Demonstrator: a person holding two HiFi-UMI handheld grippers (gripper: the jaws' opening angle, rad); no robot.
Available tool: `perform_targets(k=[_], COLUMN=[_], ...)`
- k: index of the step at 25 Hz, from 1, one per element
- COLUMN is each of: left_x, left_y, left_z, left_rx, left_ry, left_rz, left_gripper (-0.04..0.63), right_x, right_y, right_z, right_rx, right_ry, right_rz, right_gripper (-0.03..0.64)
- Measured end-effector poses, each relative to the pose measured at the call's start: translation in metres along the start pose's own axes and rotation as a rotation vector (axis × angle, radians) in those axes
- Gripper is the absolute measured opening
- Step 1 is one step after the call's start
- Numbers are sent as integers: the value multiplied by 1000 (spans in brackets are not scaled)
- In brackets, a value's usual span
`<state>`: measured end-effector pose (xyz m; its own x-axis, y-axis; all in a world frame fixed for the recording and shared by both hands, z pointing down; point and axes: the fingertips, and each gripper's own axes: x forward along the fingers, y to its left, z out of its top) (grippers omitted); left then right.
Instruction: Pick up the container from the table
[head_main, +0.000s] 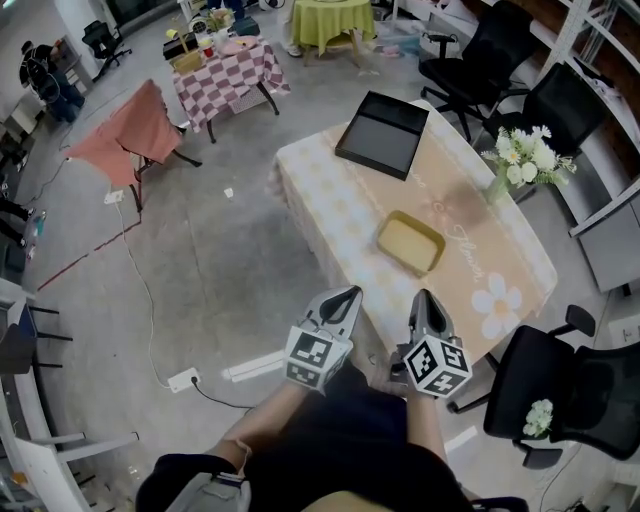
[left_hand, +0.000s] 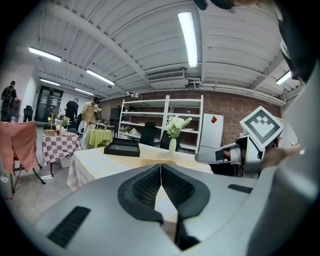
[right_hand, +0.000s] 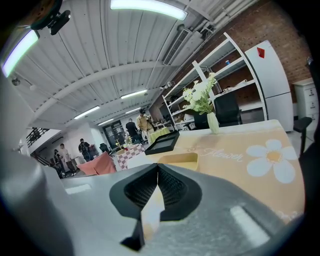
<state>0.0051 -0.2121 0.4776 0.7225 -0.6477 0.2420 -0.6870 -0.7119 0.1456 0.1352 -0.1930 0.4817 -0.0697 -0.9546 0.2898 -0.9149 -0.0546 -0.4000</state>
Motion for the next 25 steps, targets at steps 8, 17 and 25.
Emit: perform_targets(k=[8, 17, 25], left_x=[37, 72, 92], left_y=[21, 23, 34], left_z=[4, -4, -3], left_rx=[-1, -14, -15], left_ry=[22, 56, 66], left_rz=[-19, -63, -88], left_gripper=[12, 12, 12], right_x=[29, 43, 52], right_y=[-16, -47, -62], right_z=[7, 10, 9], right_rx=[10, 21, 31], right_ry=[2, -1, -13], right_rz=[-47, -138, -213], right_gripper=[5, 5, 5])
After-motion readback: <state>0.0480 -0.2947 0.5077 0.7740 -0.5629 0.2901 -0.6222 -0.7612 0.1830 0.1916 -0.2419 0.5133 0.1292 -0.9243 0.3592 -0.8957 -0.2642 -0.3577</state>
